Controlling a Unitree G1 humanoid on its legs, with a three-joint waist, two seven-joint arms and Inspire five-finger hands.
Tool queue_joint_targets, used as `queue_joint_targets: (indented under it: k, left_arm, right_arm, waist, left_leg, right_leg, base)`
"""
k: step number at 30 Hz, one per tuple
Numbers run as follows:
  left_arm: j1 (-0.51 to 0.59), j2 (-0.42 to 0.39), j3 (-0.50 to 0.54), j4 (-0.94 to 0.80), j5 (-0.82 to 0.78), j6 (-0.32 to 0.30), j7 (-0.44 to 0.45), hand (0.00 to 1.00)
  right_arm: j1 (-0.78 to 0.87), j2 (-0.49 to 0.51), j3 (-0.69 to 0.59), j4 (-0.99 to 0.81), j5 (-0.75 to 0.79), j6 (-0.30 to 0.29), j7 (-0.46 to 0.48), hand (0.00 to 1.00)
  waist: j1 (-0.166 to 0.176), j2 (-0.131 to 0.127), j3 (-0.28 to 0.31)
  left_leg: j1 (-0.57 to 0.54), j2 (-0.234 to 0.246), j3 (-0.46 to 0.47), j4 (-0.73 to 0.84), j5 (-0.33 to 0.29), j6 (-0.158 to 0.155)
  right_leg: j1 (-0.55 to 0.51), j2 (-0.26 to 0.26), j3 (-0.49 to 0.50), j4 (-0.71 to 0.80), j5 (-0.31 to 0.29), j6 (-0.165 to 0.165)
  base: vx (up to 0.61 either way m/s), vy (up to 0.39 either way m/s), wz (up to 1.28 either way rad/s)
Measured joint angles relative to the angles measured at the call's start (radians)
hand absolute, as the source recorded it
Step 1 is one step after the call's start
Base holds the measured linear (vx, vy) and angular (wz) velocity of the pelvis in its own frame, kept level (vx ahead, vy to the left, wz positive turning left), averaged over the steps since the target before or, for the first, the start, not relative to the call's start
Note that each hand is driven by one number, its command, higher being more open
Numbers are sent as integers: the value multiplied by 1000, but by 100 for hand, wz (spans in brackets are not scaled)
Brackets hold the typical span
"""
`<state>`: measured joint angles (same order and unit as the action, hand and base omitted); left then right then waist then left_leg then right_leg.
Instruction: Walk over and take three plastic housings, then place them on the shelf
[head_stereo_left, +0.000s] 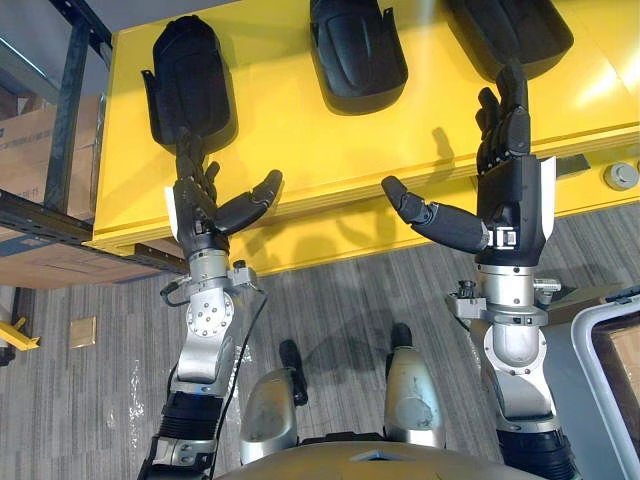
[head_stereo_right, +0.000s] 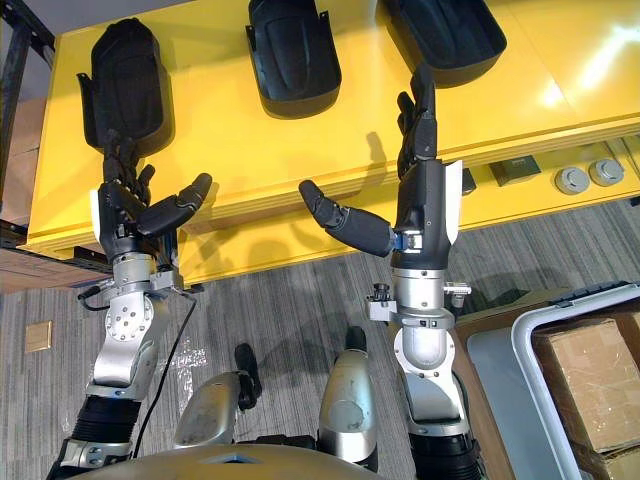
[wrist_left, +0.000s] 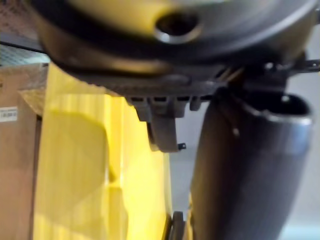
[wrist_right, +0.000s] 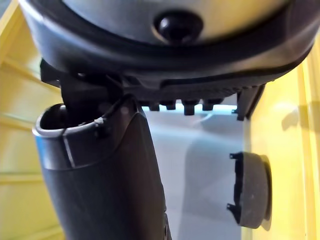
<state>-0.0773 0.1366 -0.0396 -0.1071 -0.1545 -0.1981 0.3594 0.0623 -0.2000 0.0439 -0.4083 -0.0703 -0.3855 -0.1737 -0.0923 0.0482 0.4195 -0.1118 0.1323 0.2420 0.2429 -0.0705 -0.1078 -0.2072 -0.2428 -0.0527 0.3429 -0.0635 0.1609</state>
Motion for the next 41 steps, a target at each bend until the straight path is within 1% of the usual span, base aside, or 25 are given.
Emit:
queue_joint_targets:
  k: [5,8,10,11,13,15,16,18,20,21,22,24,25,28,30,31,33,34,36,37,38,39,40,41]
  left_arm:
    - [14,0,-1,3,0,3,-22,100]
    - [15,0,0,12,-1,3,-23,100]
    - [30,0,1,13,-4,3,-33,100]
    - [48,0,0,13,-11,0,-46,100]
    - [80,-2,0,8,-37,-2,-73,100]
    - [153,-14,-4,-18,-53,-3,-117,100]
    - [173,-21,-5,-30,-68,-3,-129,100]
    - [230,-43,-7,-56,-93,-4,-154,100]
    - [293,-65,-13,-90,-118,-20,-164,100]
    - [307,-68,-13,-101,-122,-23,-166,100]
    - [339,-75,-15,-123,-126,-38,-169,100]
    - [375,-88,-20,-143,-126,-69,-160,100]
    - [393,-93,-22,-143,-111,-94,-128,100]
    - [415,-101,-21,-141,-59,-114,-47,100]
    - [450,-104,-12,-133,-11,-135,42,100]
    - [460,-107,-4,-128,7,-136,64,100]
    - [495,-130,30,-78,60,-156,149,100]
    - [504,-137,41,-64,67,-156,172,100]
    - [532,-150,73,19,95,-162,269,100]
    - [535,-149,79,50,106,-171,296,100]
    - [537,-147,95,136,148,-177,348,100]
    - [531,-144,98,233,209,-177,403,100]
    - [528,-143,98,279,237,-176,423,100]
    - [518,-143,95,367,271,-170,447,100]
  right_arm:
    - [3,1,0,0,0,0,11,100]
    - [7,1,0,0,0,0,16,100]
    - [20,2,0,1,0,0,16,100]
    - [36,5,0,2,0,0,16,100]
    - [57,14,0,6,0,0,10,100]
    - [83,36,-6,26,0,-1,-5,100]
    - [89,45,-9,33,0,-2,-10,100]
    - [107,72,-20,64,-1,-7,-37,100]
    - [133,107,-31,107,-8,-7,-86,100]
    - [138,114,-35,119,-27,-7,-103,100]
    - [152,127,-38,145,-72,-8,-138,100]
    - [170,130,-46,187,-125,-8,-182,100]
    - [184,132,-53,232,-156,-11,-220,100]
    - [216,140,-74,306,-164,-12,-292,100]
    - [245,160,-127,388,-198,-12,-368,100]
    - [253,166,-144,412,-198,-11,-387,100]
    - [286,180,-214,506,-195,-4,-453,100]
    - [298,181,-231,529,-192,-2,-466,100]
    - [326,183,-280,629,-125,4,-500,100]
    - [324,182,-287,663,-103,5,-507,100]
    - [316,181,-305,750,-60,5,-520,100]
    - [312,177,-311,833,24,5,-523,100]
    - [311,177,-311,874,70,5,-524,100]
    - [307,184,-313,947,173,5,-525,100]
  waist:
    - [1,3,-3]
    - [2,9,-7]
    - [1,13,-25]
    - [3,15,-46]
    - [4,15,-67]
    - [5,14,-102]
    - [4,12,-110]
    - [5,11,-135]
    - [8,6,-160]
    - [8,6,-167]
    - [12,3,-184]
    - [18,3,-192]
    - [23,4,-196]
    - [34,5,-212]
    - [37,4,-213]
    - [36,4,-213]
    - [38,7,-220]
    - [38,7,-221]
    - [38,7,-234]
    - [40,5,-235]
    - [41,3,-238]
    - [43,2,-256]
    - [46,2,-264]
    - [54,-1,-269]
  left_leg:
    - [21,-1,-1,-9,0,1]
    - [33,-3,-2,-29,4,1]
    - [38,-4,-1,-50,12,0]
    - [41,-4,0,-68,18,-1]
    - [63,-6,2,-93,24,-3]
    - [97,-6,9,-124,26,-5]
    - [106,-6,10,-131,27,-6]
    - [131,-6,9,-153,28,-8]
    - [158,-6,2,-181,32,-11]
    - [159,-6,-2,-185,33,-11]
    - [161,-5,-5,-196,38,-12]
    - [173,-5,-9,-213,45,-12]
    - [177,-4,-19,-223,50,-14]
    - [173,-1,-36,-243,63,-17]
    - [173,-1,-56,-264,79,-18]
    - [173,-1,-62,-269,83,-18]
    - [174,-1,-76,-288,94,-19]
    - [174,-1,-80,-292,97,-19]
    - [178,1,-86,-306,105,-21]
    - [181,1,-86,-306,107,-21]
    - [193,2,-86,-310,107,-21]
    - [194,2,-87,-316,109,-21]
    - [194,2,-88,-319,111,-21]
    - [198,1,-91,-323,114,-21]
  right_leg:
    - [30,0,-7,-21,5,6]
    - [45,0,-14,-42,9,8]
    - [52,1,-21,-59,13,9]
    - [53,3,-23,-72,16,9]
    - [70,6,-25,-89,19,9]
    - [102,11,-27,-122,23,11]
    - [112,12,-29,-130,23,11]
    - [142,15,-36,-157,26,13]
    - [178,18,-52,-182,26,13]
    - [183,19,-57,-190,27,13]
    - [187,20,-64,-199,29,11]
    - [207,23,-74,-220,36,8]
    - [221,24,-88,-231,37,8]
    - [228,28,-109,-241,39,6]
    - [236,30,-132,-245,38,5]
    - [241,30,-139,-248,38,5]
    - [247,32,-155,-254,38,5]
    - [250,32,-160,-256,38,5]
    - [253,37,-167,-260,37,3]
    - [255,37,-167,-259,36,2]
    - [265,38,-168,-259,34,0]
    - [265,38,-170,-260,33,-2]
    - [265,38,-172,-260,32,-3]
    - [269,38,-175,-260,31,-5]
  base:
    - [0,0,0]
    - [6,-1,1]
    - [36,-6,5]
    - [79,-9,1]
    - [92,-8,-4]
    - [110,3,-7]
    - [136,7,-4]
    - [103,5,4]
    - [83,-5,11]
    - [65,-10,14]
    - [42,-9,14]
    - [45,-16,14]
    - [21,-15,17]
    - [-3,-25,23]
    - [-4,-28,27]
    - [-6,-17,26]
    - [-5,-10,20]
    - [4,-8,18]
    - [10,-8,9]
    - [0,0,0]
    - [0,0,0]
    - [0,0,0]
    - [-6,-1,6]
    - [5,1,4]
